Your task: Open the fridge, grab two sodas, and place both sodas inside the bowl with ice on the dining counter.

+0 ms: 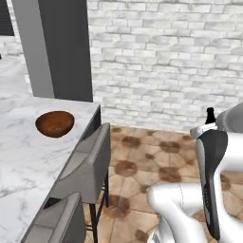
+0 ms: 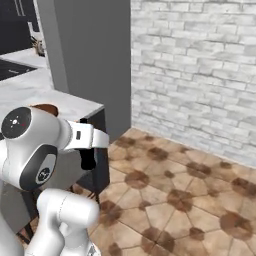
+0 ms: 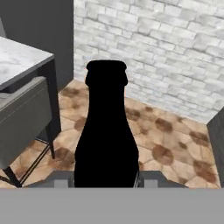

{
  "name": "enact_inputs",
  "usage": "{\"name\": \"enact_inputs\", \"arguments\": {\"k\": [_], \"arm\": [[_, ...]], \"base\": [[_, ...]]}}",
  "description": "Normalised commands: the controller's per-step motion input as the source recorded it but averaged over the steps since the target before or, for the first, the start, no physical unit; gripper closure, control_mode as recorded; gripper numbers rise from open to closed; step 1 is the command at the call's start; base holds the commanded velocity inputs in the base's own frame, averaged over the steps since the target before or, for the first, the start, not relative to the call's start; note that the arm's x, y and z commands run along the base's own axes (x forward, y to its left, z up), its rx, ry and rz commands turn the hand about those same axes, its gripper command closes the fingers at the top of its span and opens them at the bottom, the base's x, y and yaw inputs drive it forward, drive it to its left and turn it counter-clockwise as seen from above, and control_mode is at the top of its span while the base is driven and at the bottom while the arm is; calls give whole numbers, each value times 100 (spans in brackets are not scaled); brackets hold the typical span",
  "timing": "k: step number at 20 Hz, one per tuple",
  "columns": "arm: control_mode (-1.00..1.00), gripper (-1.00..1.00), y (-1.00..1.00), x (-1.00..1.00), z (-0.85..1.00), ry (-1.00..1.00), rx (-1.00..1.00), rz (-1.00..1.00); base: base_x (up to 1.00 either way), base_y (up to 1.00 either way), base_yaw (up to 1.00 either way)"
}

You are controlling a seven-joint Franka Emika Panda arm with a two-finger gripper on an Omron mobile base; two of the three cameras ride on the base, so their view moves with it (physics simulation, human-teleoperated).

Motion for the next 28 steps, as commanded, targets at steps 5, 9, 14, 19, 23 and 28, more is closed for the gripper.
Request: {"name": "enact_inputs", "arguments": {"k": [5,9,14,19,23,28], "arm": [[100,100,0,0,0,0,0,0],[100,100,0,0,0,0,0,0],[100,100,0,0,0,0,0,0],[100,100,0,0,0,0,0,0],[100,100,0,0,0,0,0,0],[100,100,0,0,0,0,0,0]], "base": [[63,-8,48],[55,0,49],[65,-7,49],[64,-7,51],[60,-3,52],[66,-7,51]]}}
